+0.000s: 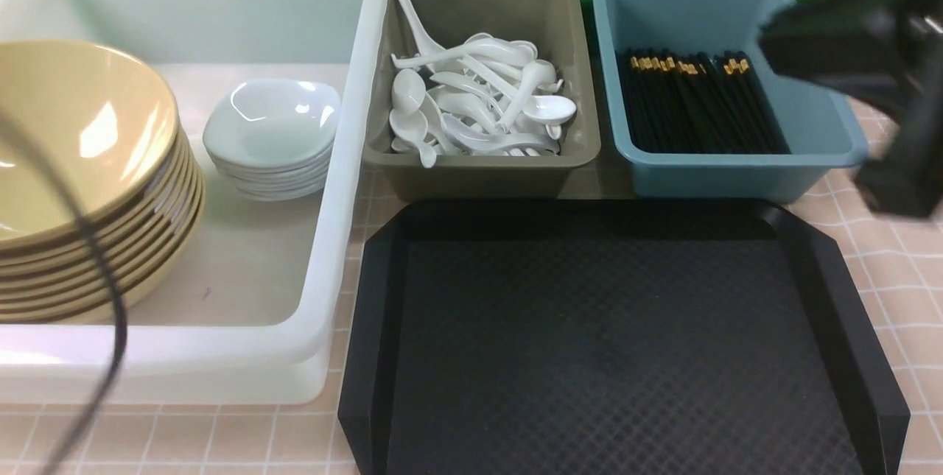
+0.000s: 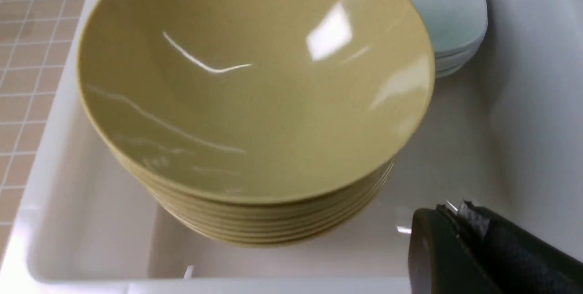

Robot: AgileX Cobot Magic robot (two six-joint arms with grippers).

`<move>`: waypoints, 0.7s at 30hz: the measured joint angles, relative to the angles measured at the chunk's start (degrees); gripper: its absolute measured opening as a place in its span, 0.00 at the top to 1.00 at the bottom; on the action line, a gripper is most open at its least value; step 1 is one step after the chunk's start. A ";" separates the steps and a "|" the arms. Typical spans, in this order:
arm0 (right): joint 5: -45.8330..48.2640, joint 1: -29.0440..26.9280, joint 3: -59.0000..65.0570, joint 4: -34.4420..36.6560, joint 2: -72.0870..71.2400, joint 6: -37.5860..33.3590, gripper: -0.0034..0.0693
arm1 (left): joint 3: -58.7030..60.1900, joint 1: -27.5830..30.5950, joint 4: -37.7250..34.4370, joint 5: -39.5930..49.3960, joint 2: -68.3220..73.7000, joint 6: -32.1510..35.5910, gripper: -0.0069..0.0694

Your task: On brown table put chopsticks spoon bowls plates into blue grey white boxes.

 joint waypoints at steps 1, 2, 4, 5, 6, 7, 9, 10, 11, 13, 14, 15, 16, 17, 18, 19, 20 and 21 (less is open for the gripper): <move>-5.08 0.00 5.83 0.26 -3.90 1.03 0.82 | 4.76 0.00 -0.05 -2.51 -5.73 -0.06 0.90; -5.74 0.00 6.46 0.26 -4.38 1.17 0.82 | 5.31 0.00 -0.05 -2.51 -5.73 -0.05 0.90; -12.60 0.00 13.63 0.39 -9.60 2.71 0.82 | 10.96 0.00 -0.12 -5.13 -13.44 -0.19 0.90; -16.64 0.00 16.79 0.39 -11.81 3.18 0.82 | 13.60 0.00 -0.12 -6.63 -16.71 -0.19 0.90; -19.31 0.00 19.13 0.43 -13.43 3.59 0.82 | 15.21 0.00 -0.06 -7.68 -19.19 -0.19 0.90; -19.83 0.00 19.58 0.43 -13.72 3.69 0.82 | 15.52 0.00 -0.06 -7.87 -19.67 -0.24 0.90; -25.49 0.00 24.04 0.43 -16.45 4.32 0.82 | 18.80 0.00 0.78 -10.70 -24.87 -0.31 0.90; -25.86 0.00 24.29 0.43 -16.59 4.32 0.82 | 19.00 0.00 0.88 -10.90 -25.20 -0.31 0.90; -27.88 0.00 25.96 0.43 -17.23 4.44 0.82 | 20.28 0.00 1.32 -12.31 -27.70 -0.31 0.90; -28.61 0.00 26.81 0.43 -17.30 4.44 0.82 | 21.43 0.00 1.38 -12.88 -29.50 -0.31 0.90; -28.67 0.00 27.16 0.43 -17.30 4.44 0.82 | 21.95 0.00 1.42 -13.02 -30.25 -0.43 0.90; -28.68 0.00 27.45 0.43 -17.30 4.44 0.82 | 22.28 0.00 1.42 -13.02 -30.67 -0.43 0.90; -28.62 0.00 27.83 0.43 -17.30 4.44 0.82 | 22.87 0.00 1.44 -13.19 -30.99 -0.49 0.90; -28.57 0.00 27.92 0.43 -17.30 4.44 0.82 | 23.27 0.00 1.44 -13.27 -31.20 -0.60 0.90; -28.58 0.00 28.06 0.43 -17.30 4.44 0.82 | 23.79 0.00 1.44 -13.27 -31.27 -0.60 0.90; -28.58 0.00 28.16 0.43 -17.30 4.44 0.82 | 24.40 0.00 1.44 -13.27 -31.35 -0.60 0.90; -28.58 0.00 28.28 0.43 -17.30 4.44 0.82 | 24.80 0.00 1.44 -13.27 -31.35 -0.60 0.90; -28.58 0.00 28.36 0.43 -17.30 4.44 0.82 | 25.19 0.00 1.44 -13.21 -31.35 -0.60 0.90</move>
